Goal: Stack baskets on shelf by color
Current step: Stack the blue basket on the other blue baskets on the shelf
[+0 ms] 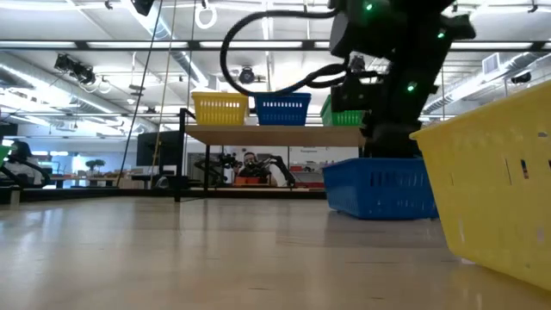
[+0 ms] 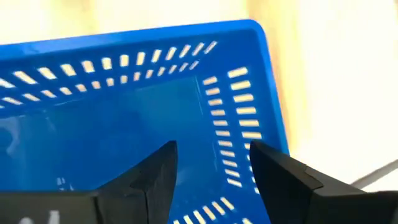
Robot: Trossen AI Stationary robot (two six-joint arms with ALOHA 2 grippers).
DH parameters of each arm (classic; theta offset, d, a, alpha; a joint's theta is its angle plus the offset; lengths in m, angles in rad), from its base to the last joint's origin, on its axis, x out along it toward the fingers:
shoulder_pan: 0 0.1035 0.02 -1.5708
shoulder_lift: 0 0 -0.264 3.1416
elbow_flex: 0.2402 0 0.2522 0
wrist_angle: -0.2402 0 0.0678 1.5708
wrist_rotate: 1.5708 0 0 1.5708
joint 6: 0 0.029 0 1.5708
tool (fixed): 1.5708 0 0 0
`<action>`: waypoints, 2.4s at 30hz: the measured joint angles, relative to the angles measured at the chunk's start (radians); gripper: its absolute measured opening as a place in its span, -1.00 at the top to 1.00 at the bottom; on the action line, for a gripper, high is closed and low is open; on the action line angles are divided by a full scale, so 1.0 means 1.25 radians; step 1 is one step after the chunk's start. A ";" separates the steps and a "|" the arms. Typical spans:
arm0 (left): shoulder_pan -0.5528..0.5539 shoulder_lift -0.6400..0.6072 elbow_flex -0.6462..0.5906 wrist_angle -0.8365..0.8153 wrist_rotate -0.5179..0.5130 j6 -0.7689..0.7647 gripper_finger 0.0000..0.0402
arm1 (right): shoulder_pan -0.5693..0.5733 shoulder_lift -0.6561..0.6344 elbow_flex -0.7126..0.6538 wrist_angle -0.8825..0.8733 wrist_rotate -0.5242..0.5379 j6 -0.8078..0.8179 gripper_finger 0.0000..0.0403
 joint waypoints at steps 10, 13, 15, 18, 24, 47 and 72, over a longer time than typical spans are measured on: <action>0.000 0.000 0.000 -0.003 0.000 0.000 0.42 | -0.007 -0.079 0.046 -0.098 -0.078 -0.018 -0.03; 0.000 0.000 0.000 -0.003 0.000 0.000 0.42 | 0.018 -0.117 0.068 -0.092 -0.163 0.011 -0.03; 0.000 0.000 0.000 -0.002 0.000 -0.001 0.42 | 0.041 -0.128 0.070 -0.090 -0.199 0.038 -0.03; 0.000 0.000 0.000 -0.003 0.000 -0.002 0.42 | 0.092 -0.116 0.070 -0.102 -0.220 0.064 -0.03; 0.000 0.000 0.000 -0.002 0.000 -0.003 0.42 | 0.181 -0.068 0.069 -0.104 -0.190 0.094 -0.03; 0.000 0.000 0.000 -0.003 0.000 -0.002 0.42 | 0.172 0.022 0.049 -0.043 -0.176 0.013 0.32; 0.000 0.000 0.000 -0.003 0.000 -0.001 0.42 | 0.058 0.023 0.482 -0.273 -0.029 -0.300 0.96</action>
